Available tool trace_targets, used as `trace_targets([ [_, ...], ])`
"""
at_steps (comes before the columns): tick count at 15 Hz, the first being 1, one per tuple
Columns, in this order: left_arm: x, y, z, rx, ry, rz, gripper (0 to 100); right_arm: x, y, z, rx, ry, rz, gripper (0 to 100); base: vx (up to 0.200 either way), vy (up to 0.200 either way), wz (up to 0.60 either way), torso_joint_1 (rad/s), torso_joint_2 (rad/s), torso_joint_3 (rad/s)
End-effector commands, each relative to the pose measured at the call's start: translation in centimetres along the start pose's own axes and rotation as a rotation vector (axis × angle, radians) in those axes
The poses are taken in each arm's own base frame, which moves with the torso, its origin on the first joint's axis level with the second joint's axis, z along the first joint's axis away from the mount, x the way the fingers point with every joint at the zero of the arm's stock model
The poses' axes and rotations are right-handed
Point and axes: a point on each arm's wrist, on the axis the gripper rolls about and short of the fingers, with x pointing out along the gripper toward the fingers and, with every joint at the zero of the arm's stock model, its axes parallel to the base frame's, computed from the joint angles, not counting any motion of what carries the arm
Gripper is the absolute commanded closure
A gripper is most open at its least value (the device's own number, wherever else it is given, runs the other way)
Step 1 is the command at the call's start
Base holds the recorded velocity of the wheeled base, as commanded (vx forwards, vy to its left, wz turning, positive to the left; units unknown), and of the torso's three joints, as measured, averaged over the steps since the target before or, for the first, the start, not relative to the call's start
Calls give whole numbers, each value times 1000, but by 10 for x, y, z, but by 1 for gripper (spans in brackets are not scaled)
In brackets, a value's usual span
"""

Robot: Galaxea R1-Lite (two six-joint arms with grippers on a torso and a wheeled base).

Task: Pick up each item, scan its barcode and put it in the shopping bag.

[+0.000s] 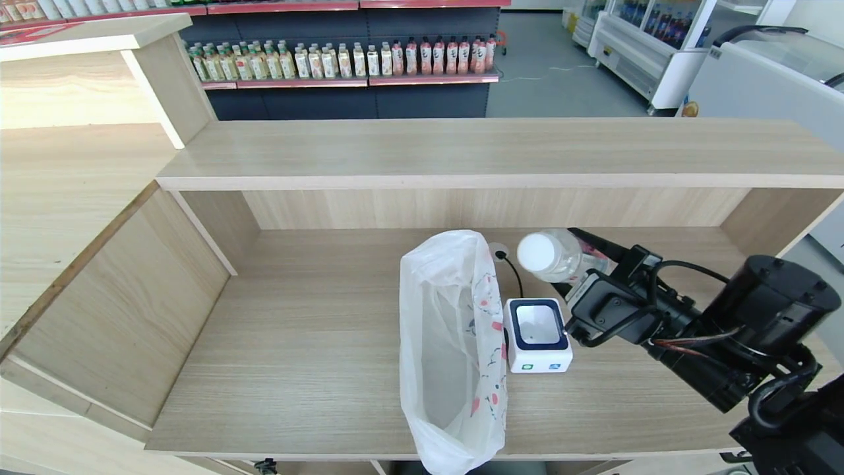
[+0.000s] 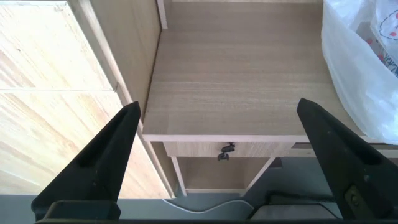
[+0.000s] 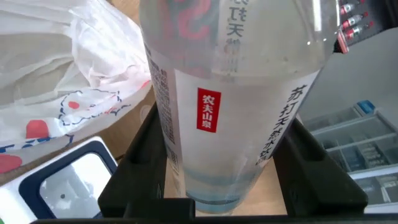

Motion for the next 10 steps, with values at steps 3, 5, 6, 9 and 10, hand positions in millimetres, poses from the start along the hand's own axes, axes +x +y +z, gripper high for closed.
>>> trace_targets([
  [3,0,0,0,-1,0,1,0,-2,-1,-12,7,36,2,100,0,0,0,0,0,0],
  [5,0,0,0,-1,0,1,0,-1,2,-13,36,29,19,100,-100,0,0,4,-6,1],
  [6,0,0,0,-1,0,1,0,3,5,-16,68,17,33,100,0,0,0,0,0,0],
  [9,0,0,0,-1,0,-1,0,11,11,-21,158,-24,72,100,0,0,0,0,0,0],
  [10,0,0,0,-1,0,1,0,15,14,-25,183,-54,102,100,0,0,0,0,0,0],
])
